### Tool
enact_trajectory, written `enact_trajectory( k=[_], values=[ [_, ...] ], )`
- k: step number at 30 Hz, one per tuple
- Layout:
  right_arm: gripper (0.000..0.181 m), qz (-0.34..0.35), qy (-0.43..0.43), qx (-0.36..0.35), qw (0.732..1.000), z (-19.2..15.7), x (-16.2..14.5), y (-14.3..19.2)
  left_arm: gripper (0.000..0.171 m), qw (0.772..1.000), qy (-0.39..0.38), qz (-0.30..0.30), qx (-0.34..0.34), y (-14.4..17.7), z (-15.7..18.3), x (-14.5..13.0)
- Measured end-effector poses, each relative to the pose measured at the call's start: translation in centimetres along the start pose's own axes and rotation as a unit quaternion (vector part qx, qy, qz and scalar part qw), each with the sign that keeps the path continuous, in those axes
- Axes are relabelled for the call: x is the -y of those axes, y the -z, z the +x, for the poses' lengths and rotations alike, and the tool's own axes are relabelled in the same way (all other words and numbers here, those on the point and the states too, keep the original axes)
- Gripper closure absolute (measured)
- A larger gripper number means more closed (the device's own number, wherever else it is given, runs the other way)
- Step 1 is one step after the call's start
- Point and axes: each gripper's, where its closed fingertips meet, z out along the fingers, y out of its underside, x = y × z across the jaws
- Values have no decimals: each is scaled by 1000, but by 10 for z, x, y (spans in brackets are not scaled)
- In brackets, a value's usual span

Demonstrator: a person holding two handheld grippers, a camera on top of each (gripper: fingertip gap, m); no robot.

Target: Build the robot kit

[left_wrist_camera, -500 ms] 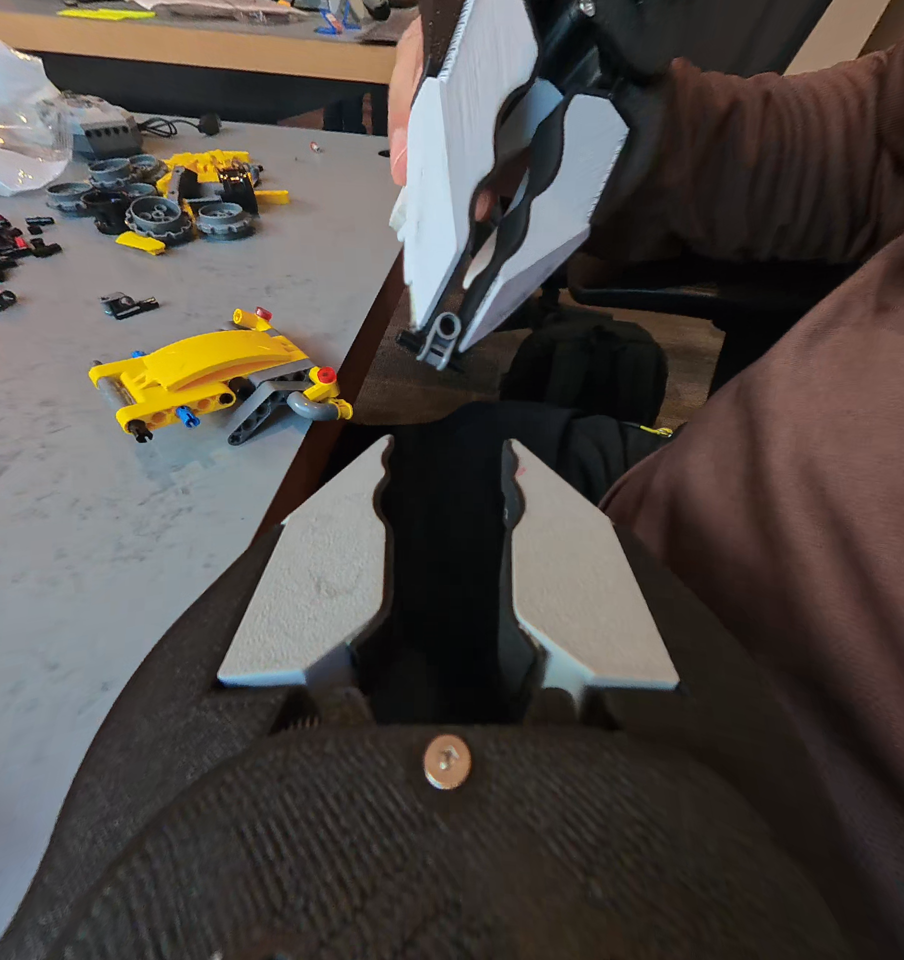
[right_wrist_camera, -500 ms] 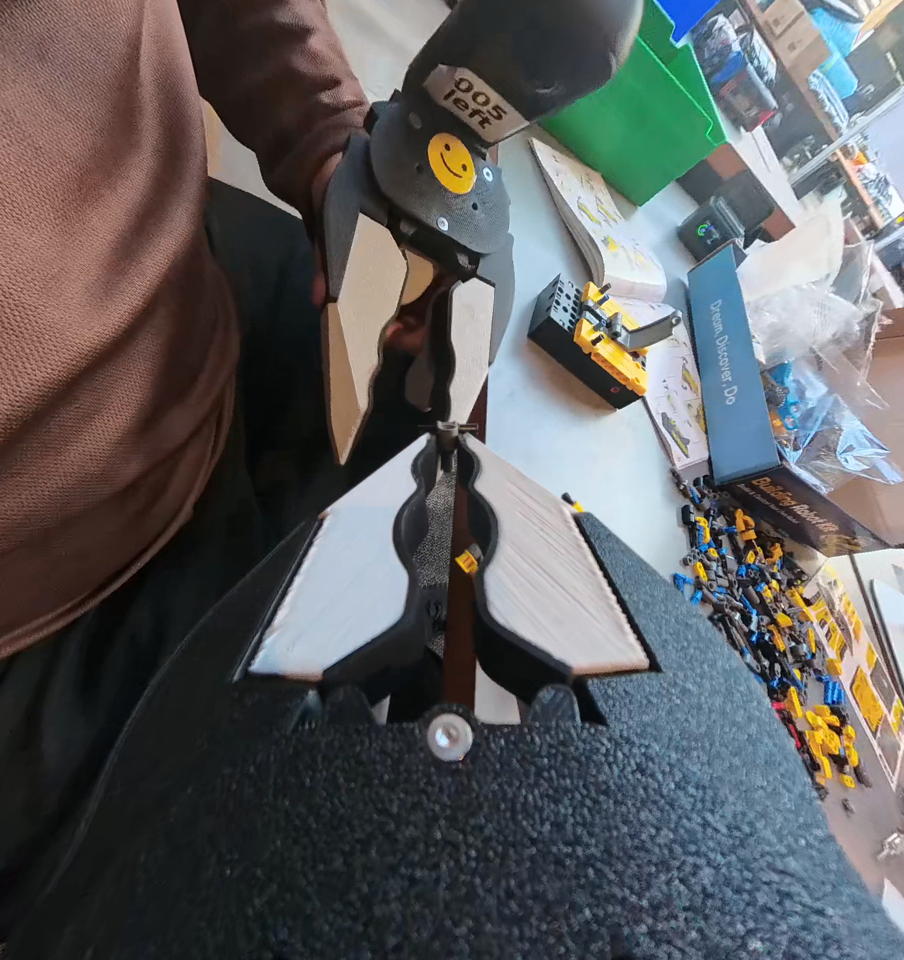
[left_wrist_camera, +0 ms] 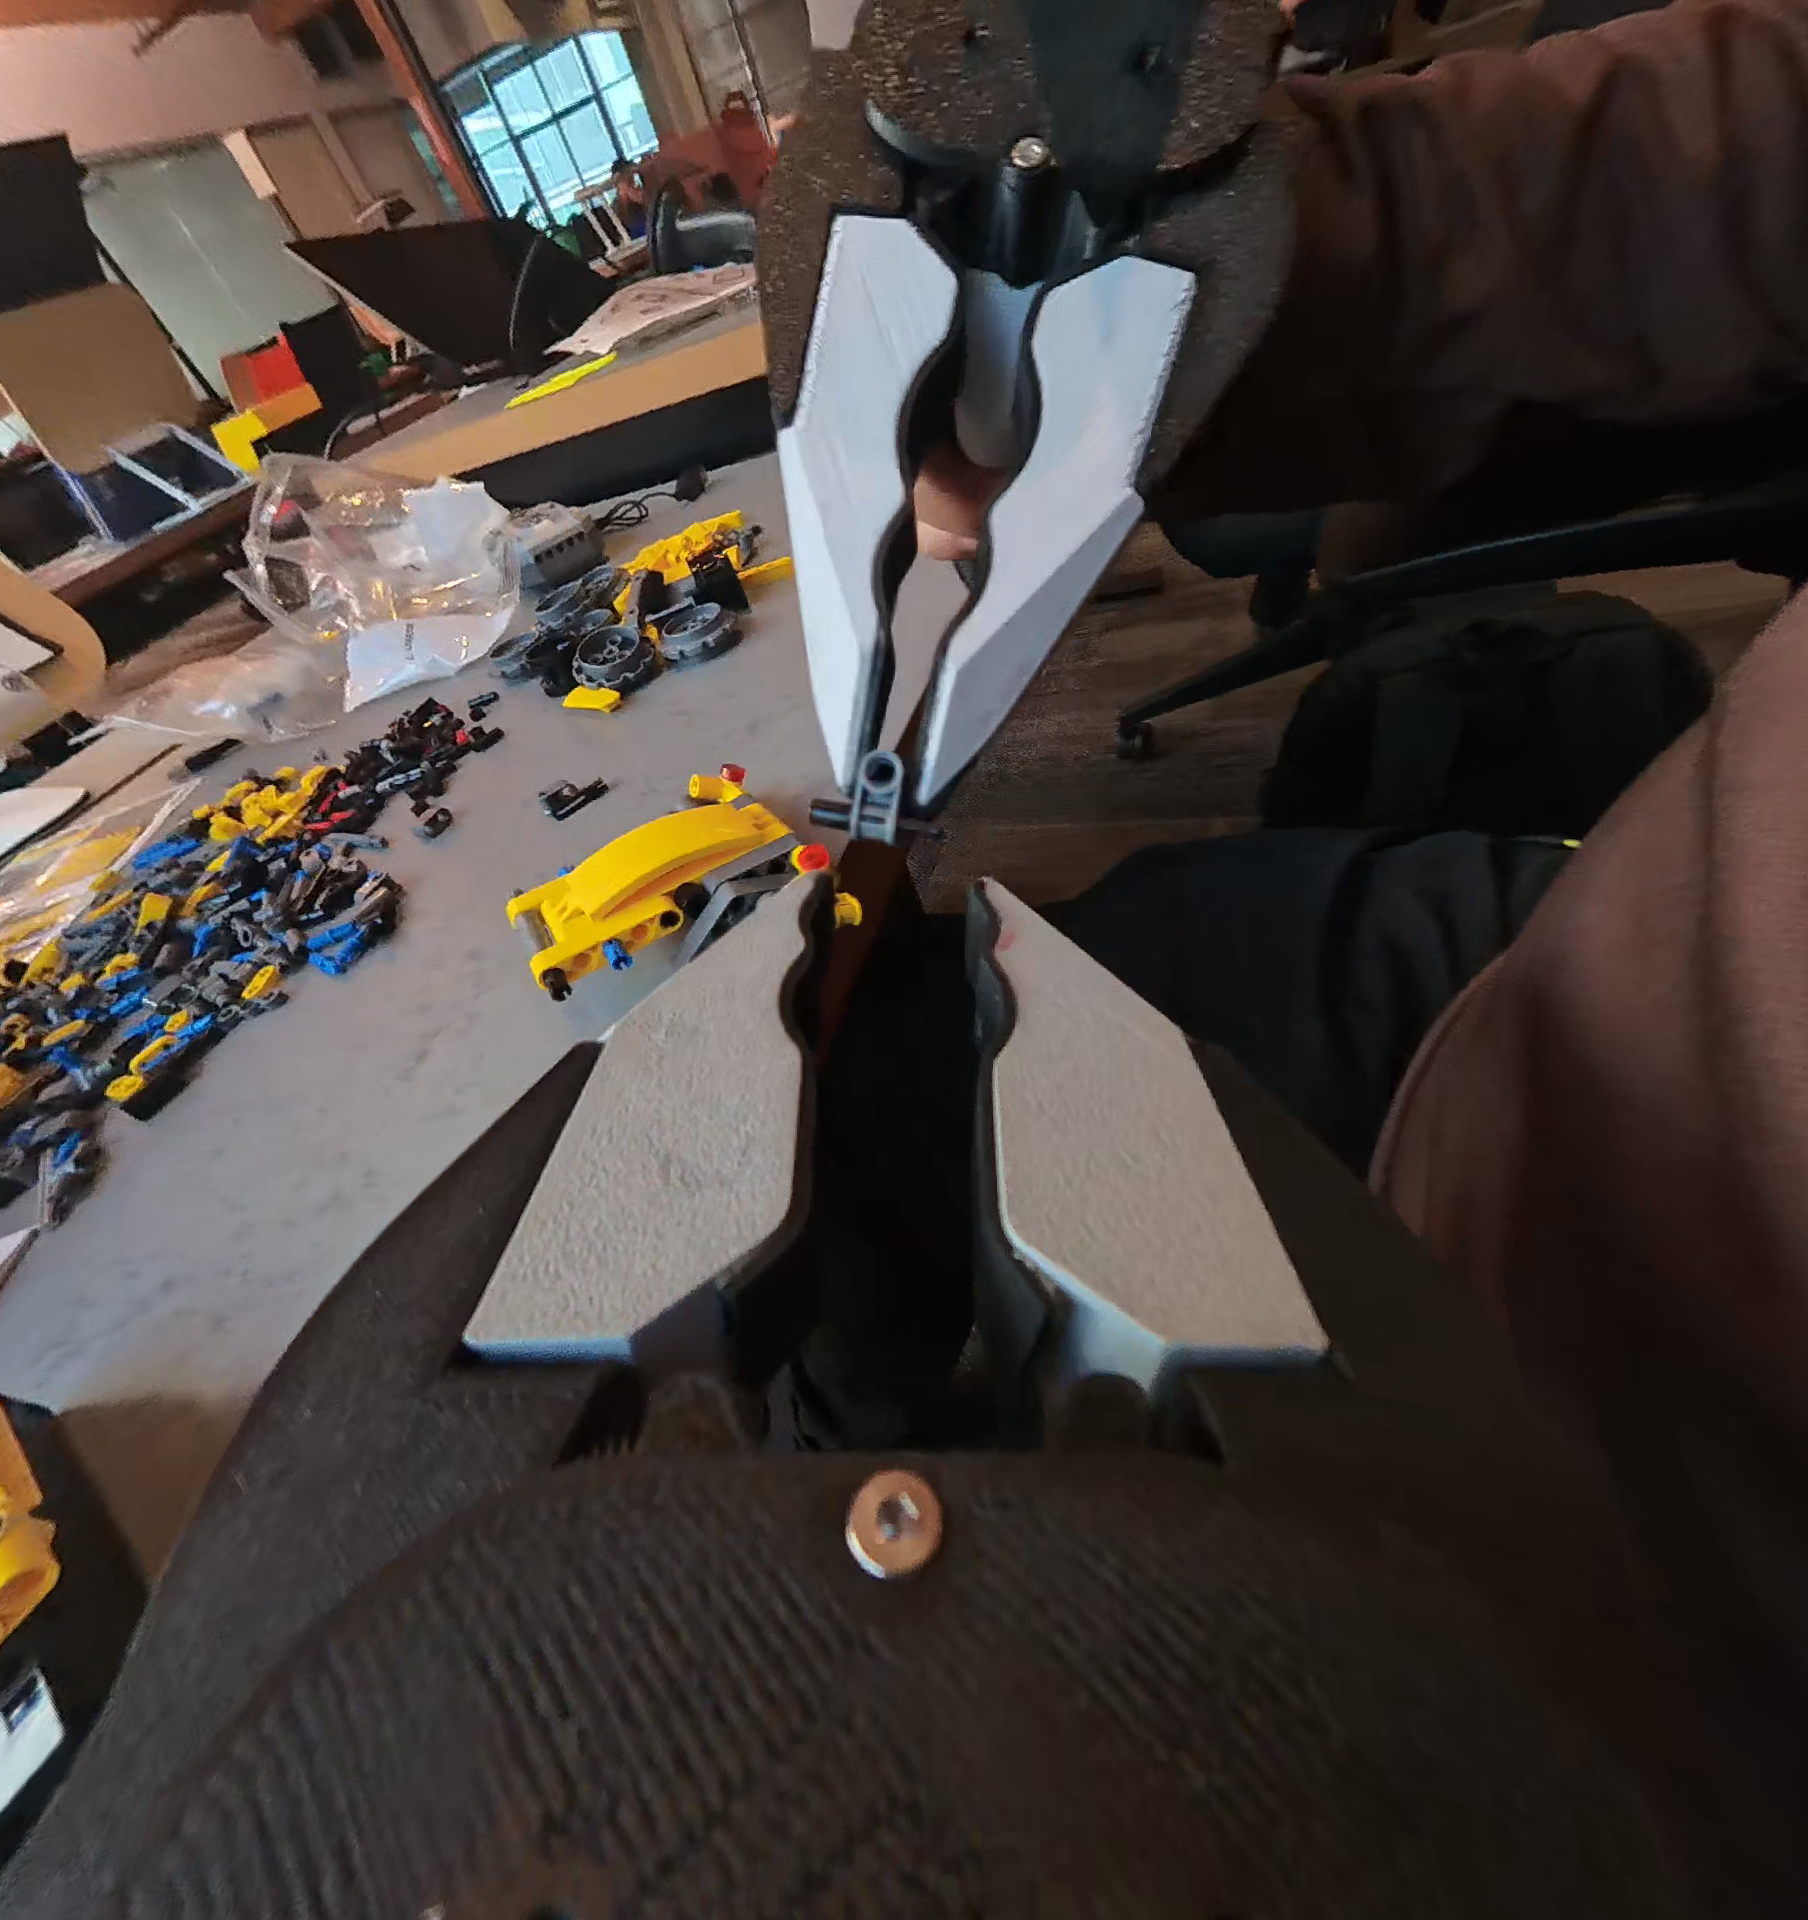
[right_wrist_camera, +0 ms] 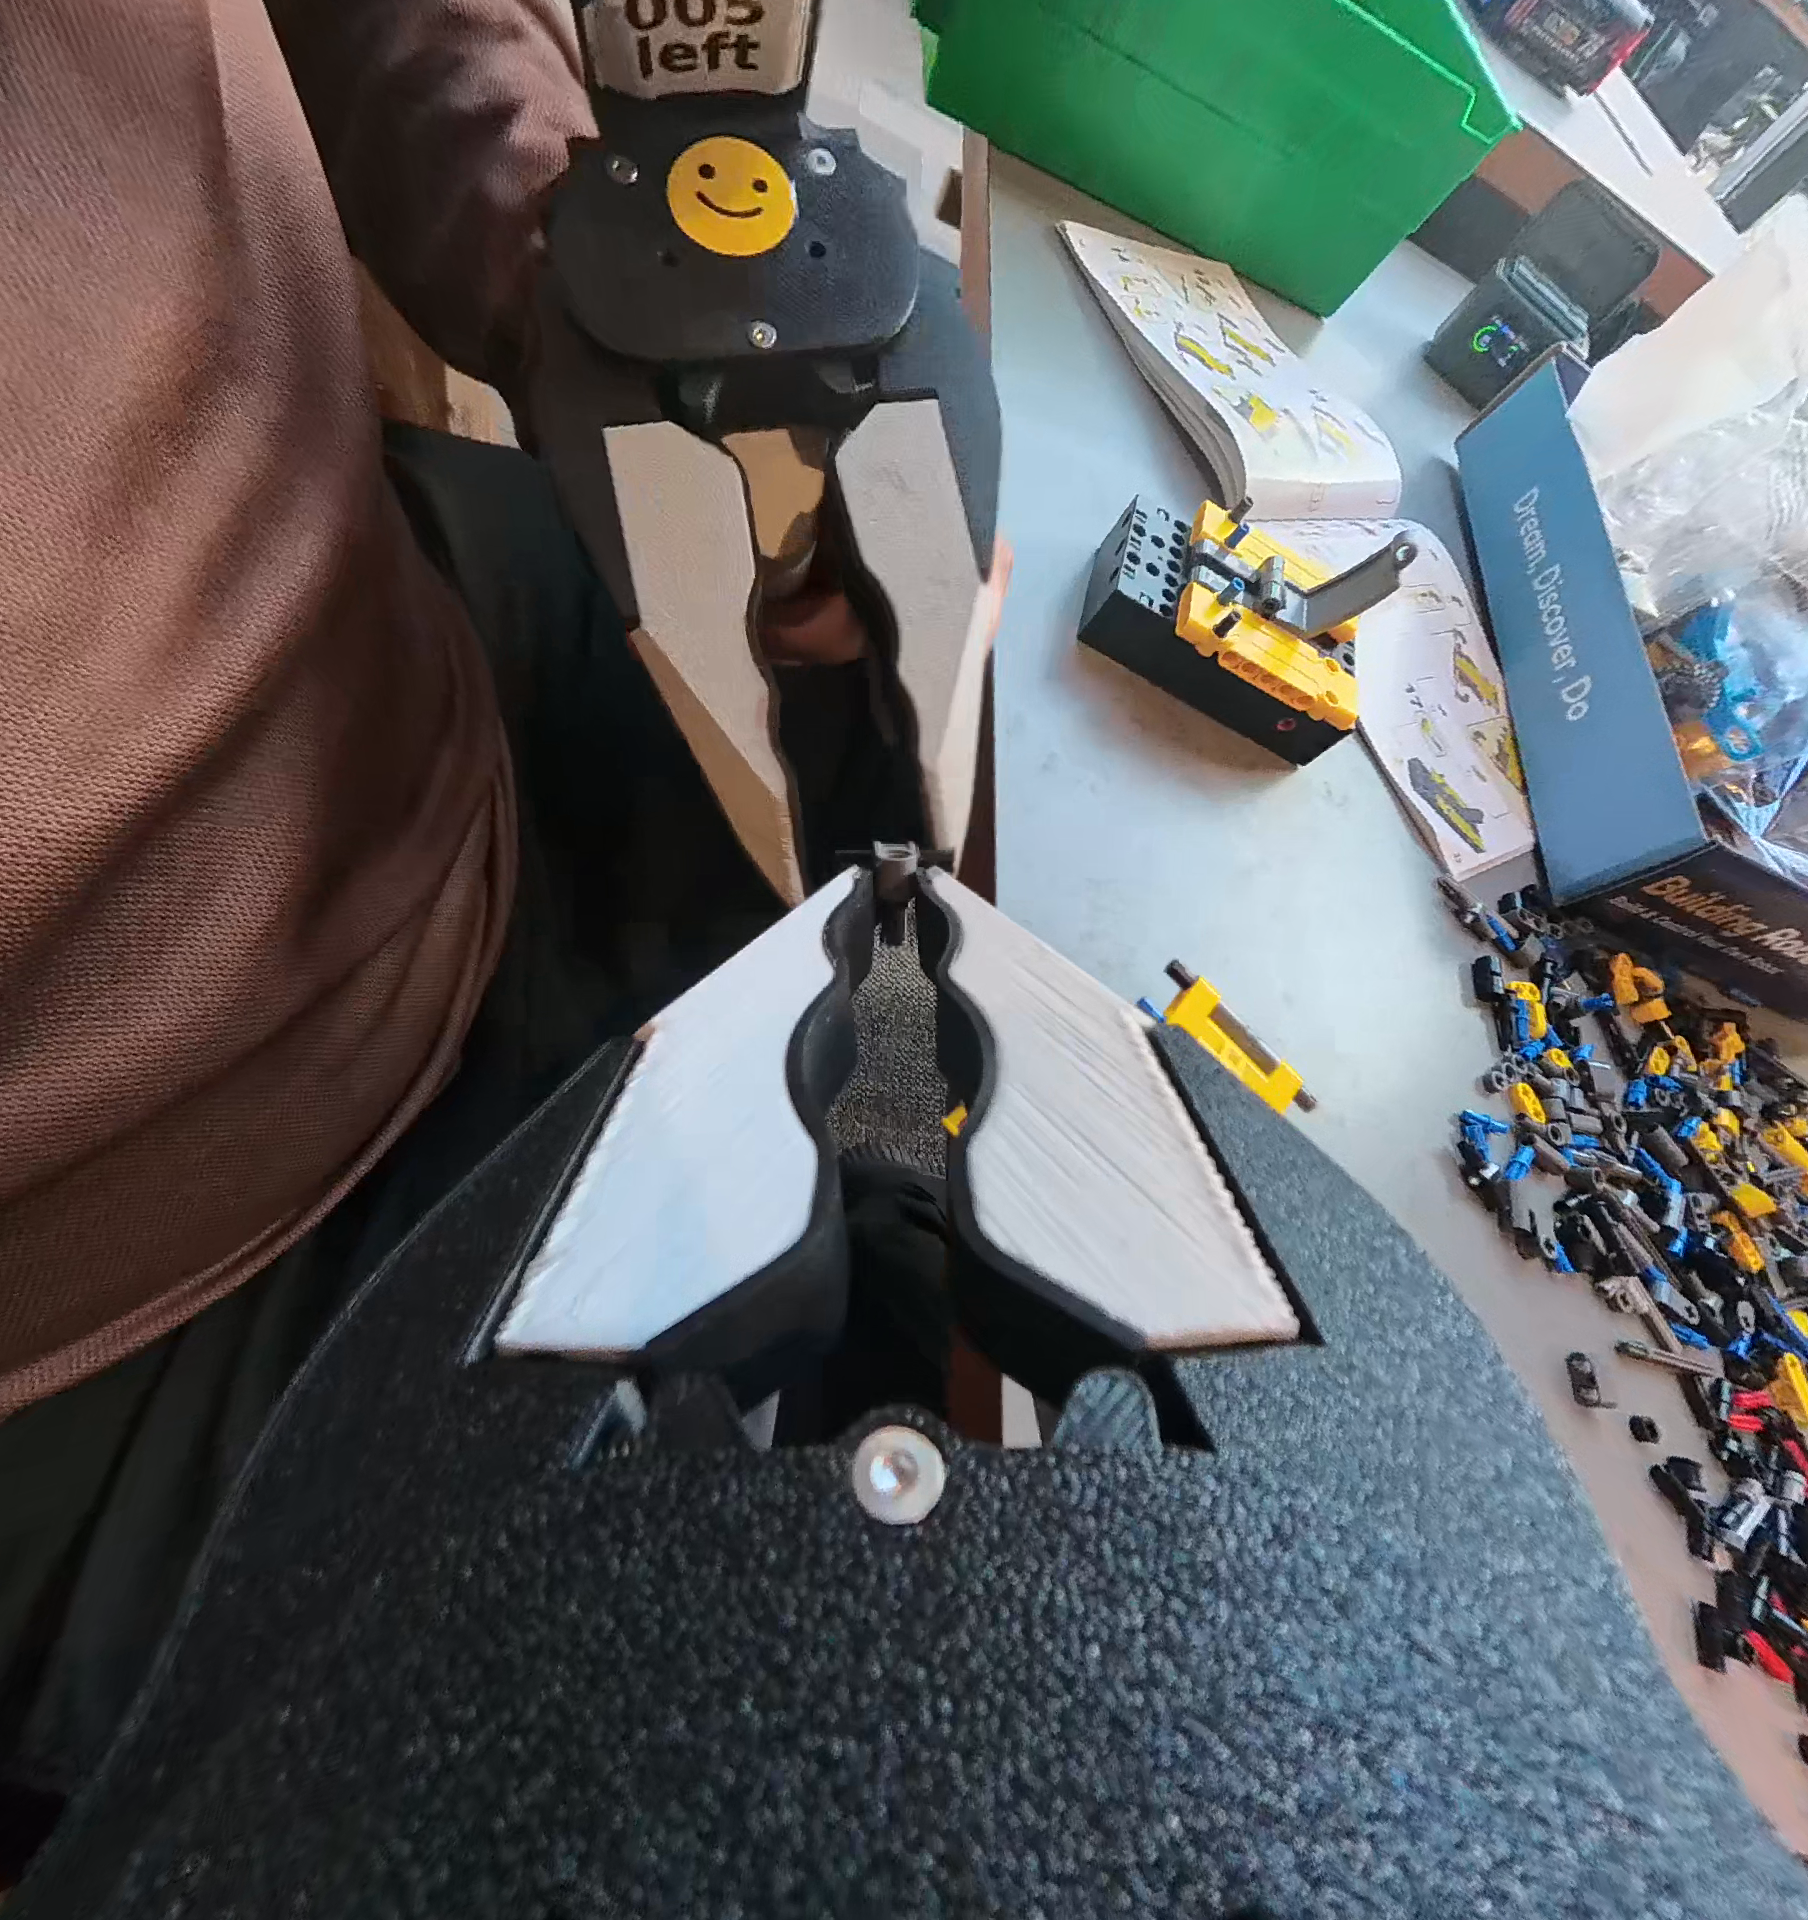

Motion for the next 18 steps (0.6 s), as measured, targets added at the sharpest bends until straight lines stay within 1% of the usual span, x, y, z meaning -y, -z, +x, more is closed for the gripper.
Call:
enact_trajectory(
  k=[2, 5, 11, 13, 15, 16, 18],
  values=[
    [177, 11, -4, 11, 1000, -3, 3, 1, 153, 1000, -19, 3, 12, 1, -2, 2],
    [177, 8, -18, 11, 1000, -4, -4, 2, 159, 998, -49, 14, 23, 4, -1, 7],
    [178, 15, -35, 16, 999, -6, -8, 4, 160, 998, -60, 15, 25, 2, 2, 9],
    [178, 25, -41, 21, 999, -8, -7, 5, 161, 998, -48, 20, 17, 2, 4, 10],
    [178, 36, -42, 26, 998, -9, -6, 7, 162, 999, -18, 35, -11, 3, 9, 14],
    [178, 40, -40, 29, 998, -10, -6, 7, 158, 999, 4, 38, -26, 3, 11, 14],
    [178, 40, -36, 32, 998, -13, -7, 7, 145, 997, 50, 17, -58, -1, 15, 5]
  ],
)
